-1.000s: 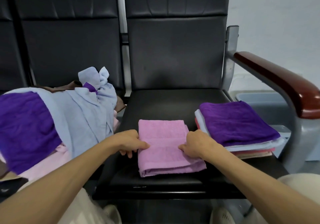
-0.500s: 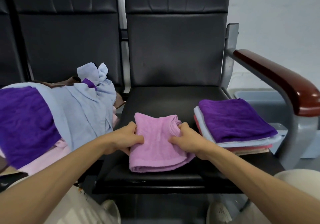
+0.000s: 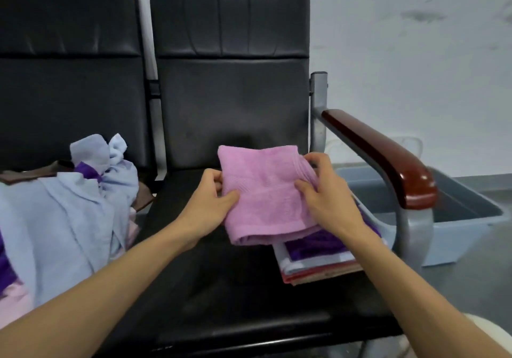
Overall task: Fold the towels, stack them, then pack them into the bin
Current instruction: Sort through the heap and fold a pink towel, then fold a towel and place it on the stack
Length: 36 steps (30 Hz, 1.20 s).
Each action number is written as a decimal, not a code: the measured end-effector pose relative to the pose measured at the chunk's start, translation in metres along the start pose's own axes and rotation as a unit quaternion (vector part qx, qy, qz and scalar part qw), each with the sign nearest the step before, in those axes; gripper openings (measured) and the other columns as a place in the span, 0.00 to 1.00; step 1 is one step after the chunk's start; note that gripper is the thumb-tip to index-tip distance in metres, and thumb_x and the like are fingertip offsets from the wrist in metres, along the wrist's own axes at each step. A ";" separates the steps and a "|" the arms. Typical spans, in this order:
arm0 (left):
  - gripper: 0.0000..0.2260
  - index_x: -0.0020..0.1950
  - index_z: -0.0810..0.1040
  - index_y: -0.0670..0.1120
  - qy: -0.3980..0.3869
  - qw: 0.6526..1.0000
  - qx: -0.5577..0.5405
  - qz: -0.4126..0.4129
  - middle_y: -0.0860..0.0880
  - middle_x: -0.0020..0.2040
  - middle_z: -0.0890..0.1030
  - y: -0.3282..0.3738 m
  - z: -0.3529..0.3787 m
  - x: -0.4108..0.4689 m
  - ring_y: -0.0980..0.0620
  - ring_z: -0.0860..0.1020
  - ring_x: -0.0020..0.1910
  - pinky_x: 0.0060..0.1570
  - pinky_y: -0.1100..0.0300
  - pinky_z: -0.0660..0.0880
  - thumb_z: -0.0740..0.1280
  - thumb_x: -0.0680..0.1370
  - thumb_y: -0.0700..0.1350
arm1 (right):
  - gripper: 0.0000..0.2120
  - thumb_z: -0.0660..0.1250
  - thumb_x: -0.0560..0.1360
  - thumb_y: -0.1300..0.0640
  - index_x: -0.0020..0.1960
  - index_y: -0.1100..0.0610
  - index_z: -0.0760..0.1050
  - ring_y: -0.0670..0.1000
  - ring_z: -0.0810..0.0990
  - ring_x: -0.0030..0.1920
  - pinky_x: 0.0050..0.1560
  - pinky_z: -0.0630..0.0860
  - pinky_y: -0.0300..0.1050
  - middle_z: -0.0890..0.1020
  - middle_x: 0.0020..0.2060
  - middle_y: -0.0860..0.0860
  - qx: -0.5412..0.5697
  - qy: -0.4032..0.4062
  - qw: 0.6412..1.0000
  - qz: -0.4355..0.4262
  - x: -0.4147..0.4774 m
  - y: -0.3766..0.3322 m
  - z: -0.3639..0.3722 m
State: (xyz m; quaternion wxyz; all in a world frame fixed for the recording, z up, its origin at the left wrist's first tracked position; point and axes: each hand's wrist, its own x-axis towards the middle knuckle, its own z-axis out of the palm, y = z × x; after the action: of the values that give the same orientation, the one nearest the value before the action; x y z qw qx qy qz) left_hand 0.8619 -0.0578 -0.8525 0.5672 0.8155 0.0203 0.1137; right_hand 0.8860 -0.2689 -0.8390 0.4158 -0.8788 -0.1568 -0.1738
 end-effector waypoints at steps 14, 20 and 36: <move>0.14 0.59 0.64 0.43 -0.103 0.985 -0.024 -0.134 0.46 0.55 0.75 -0.009 0.106 0.016 0.53 0.78 0.45 0.28 0.64 0.74 0.65 0.78 0.42 | 0.25 0.62 0.79 0.50 0.70 0.59 0.61 0.62 0.73 0.63 0.60 0.72 0.53 0.74 0.64 0.62 -0.253 -0.163 0.934 0.191 0.004 0.074 -0.048; 0.19 0.63 0.60 0.45 -0.169 0.975 -0.022 -0.140 0.40 0.53 0.79 -0.005 0.067 0.013 0.49 0.79 0.34 0.32 0.57 0.78 0.66 0.78 0.43 | 0.18 0.60 0.76 0.55 0.64 0.58 0.65 0.60 0.70 0.63 0.60 0.68 0.54 0.74 0.61 0.57 -0.453 -0.062 0.885 0.092 0.001 0.050 -0.030; 0.07 0.51 0.77 0.45 0.154 0.981 0.076 -0.088 0.45 0.39 0.81 -0.078 -0.199 -0.052 0.51 0.77 0.31 0.31 0.64 0.74 0.60 0.79 0.37 | 0.19 0.62 0.77 0.47 0.66 0.51 0.68 0.52 0.75 0.60 0.58 0.73 0.50 0.76 0.57 0.49 -0.181 -0.254 0.937 -0.156 0.005 -0.114 0.188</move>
State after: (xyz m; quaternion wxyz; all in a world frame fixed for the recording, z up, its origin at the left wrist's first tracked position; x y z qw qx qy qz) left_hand 0.7768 0.1450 -0.8677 0.5012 0.8241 0.1880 0.1854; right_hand 0.8754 -0.0518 -0.8718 0.1641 -0.9185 -0.3582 -0.0325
